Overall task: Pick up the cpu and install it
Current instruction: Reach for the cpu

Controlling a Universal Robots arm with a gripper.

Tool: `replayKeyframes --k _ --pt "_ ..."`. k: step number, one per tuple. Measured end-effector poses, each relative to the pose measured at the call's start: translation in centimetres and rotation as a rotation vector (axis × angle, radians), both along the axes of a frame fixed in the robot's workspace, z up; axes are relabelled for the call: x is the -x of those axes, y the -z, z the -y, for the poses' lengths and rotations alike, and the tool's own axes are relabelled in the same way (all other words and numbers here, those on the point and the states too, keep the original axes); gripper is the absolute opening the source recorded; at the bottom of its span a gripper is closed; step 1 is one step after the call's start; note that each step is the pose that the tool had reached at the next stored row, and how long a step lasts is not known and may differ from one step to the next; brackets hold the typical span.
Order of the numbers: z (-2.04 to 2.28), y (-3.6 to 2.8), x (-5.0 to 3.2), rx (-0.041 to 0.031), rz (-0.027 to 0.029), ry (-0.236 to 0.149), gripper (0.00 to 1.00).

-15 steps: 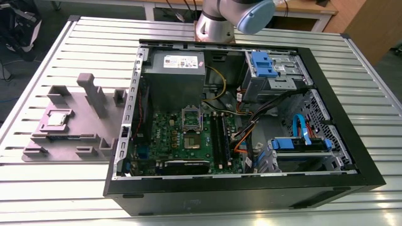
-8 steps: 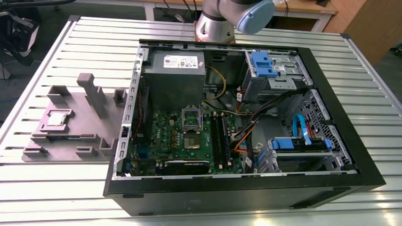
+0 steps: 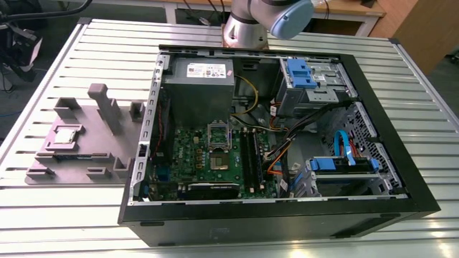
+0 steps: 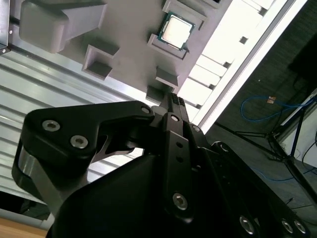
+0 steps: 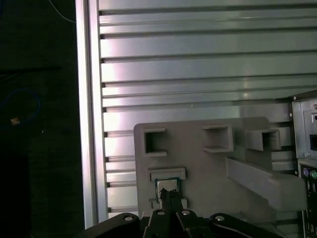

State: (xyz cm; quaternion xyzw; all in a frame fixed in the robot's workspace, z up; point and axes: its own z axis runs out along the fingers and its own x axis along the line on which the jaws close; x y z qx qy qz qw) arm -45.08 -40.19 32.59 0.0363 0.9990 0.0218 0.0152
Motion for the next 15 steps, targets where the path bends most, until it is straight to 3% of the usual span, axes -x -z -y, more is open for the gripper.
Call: replayKeyframes --k 9,15 --pt "0.85 1.58 0.02 0.0001 -0.0162 -0.011 0.11" --pt "1.24 2.69 0.02 0.0001 -0.0323 -0.026 0.11"
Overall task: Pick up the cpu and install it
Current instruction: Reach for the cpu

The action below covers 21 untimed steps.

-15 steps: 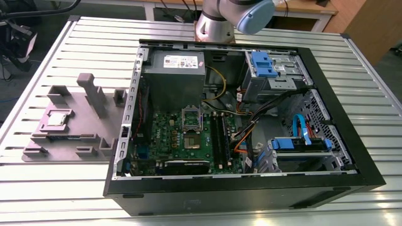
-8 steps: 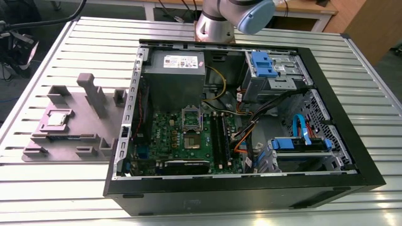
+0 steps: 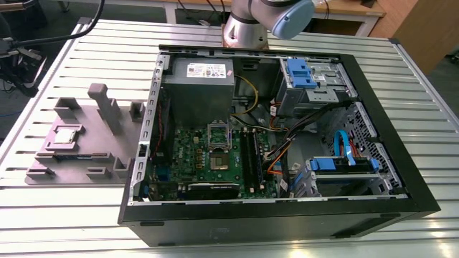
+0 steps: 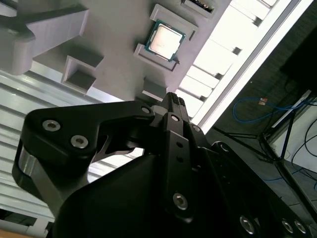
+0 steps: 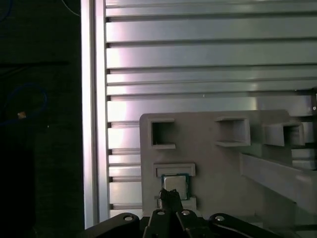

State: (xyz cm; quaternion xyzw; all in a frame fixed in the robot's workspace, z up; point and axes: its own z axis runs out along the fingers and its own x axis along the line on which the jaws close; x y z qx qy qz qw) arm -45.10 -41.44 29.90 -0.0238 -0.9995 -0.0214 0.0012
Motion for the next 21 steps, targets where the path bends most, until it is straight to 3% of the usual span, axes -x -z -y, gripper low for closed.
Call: replayKeyframes --k 6,13,21 --pt "0.22 0.94 -0.06 0.0 -0.0183 -0.015 0.11" --pt "0.23 1.02 -0.11 -0.0001 -0.019 -0.018 0.11" --pt "0.35 1.46 -1.22 0.0 -0.0202 -0.02 0.11"
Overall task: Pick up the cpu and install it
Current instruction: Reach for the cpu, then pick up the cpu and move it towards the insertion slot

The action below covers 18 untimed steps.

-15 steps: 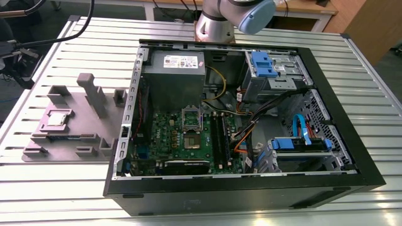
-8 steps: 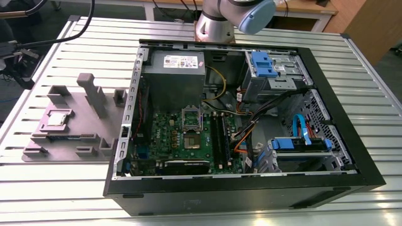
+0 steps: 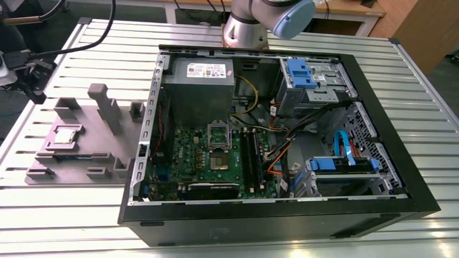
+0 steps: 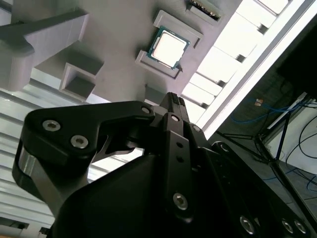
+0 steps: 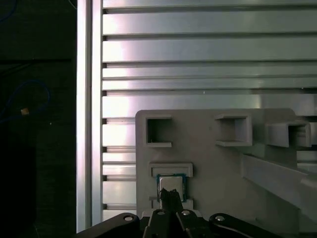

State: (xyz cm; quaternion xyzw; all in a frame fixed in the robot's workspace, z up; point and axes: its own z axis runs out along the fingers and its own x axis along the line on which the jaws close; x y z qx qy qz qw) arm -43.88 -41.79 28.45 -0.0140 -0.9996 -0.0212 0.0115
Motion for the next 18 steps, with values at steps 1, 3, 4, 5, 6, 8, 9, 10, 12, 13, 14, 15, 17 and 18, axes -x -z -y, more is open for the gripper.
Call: replayKeyframes --k 1,3,4,5,6,8,9,10,12,13,14,15,17,18 --pt "0.05 0.13 -0.05 0.0 -0.0001 -0.001 0.11" --pt "0.17 0.46 -0.12 0.0001 -0.0005 -0.003 0.11" --pt "0.22 0.65 -0.16 0.0 -0.0007 -0.004 0.11" --pt "0.27 0.82 -0.21 0.0001 -0.0011 -0.005 0.11" --pt "0.3 1.0 -0.24 0.0001 -0.0015 -0.005 0.11" --pt "0.31 1.13 -0.26 0.0002 -0.0022 -0.005 0.11" --pt "0.31 1.13 -0.26 0.0002 -0.0023 -0.005 0.11" --pt "0.32 1.16 -0.27 0.0001 -0.0021 -0.005 0.11" --pt "0.31 1.17 -0.27 0.0001 -0.0021 -0.005 0.11" --pt "0.31 1.17 -0.27 0.0001 -0.0021 -0.005 0.11" --pt "0.32 1.17 -0.27 0.0001 -0.0021 -0.005 0.11" --pt "0.32 1.17 -0.27 0.0001 -0.0021 -0.005 0.11" --pt "0.32 1.17 -0.27 0.0001 -0.0021 -0.005 0.11" --pt "0.31 1.18 -0.27 0.0001 -0.0021 -0.005 0.11"
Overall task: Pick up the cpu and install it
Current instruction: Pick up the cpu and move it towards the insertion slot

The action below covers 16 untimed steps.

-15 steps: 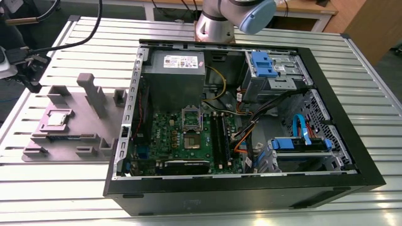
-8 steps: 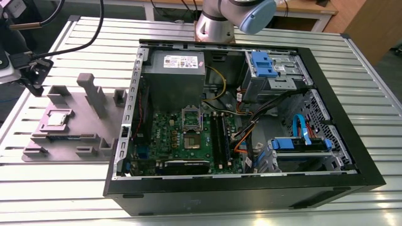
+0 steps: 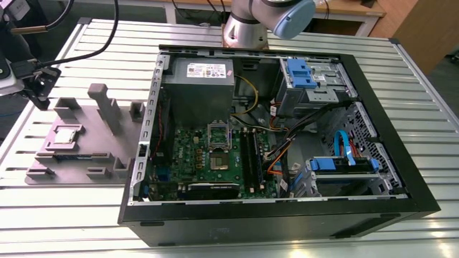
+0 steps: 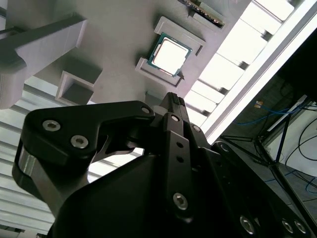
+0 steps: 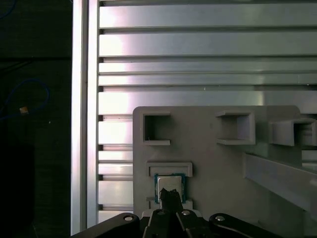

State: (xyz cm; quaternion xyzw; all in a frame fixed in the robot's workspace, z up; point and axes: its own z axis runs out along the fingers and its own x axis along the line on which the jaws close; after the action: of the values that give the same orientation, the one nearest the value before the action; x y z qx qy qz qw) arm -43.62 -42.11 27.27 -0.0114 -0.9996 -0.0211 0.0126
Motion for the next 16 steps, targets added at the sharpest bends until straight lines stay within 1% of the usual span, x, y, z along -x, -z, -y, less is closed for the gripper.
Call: replayKeyframes --k 4,10,14,16 --pt "0.0 0.24 0.0 -0.0001 0.0001 0.0 0.11" --pt "0.0 1.09 0.0 -0.0001 0.0001 0.0 0.11" --pt "0.0 1.17 0.0 0.0002 -0.0003 0.0 0.11" --pt "0.0 1.32 0.0 -0.0002 0.0004 0.0 0.11"
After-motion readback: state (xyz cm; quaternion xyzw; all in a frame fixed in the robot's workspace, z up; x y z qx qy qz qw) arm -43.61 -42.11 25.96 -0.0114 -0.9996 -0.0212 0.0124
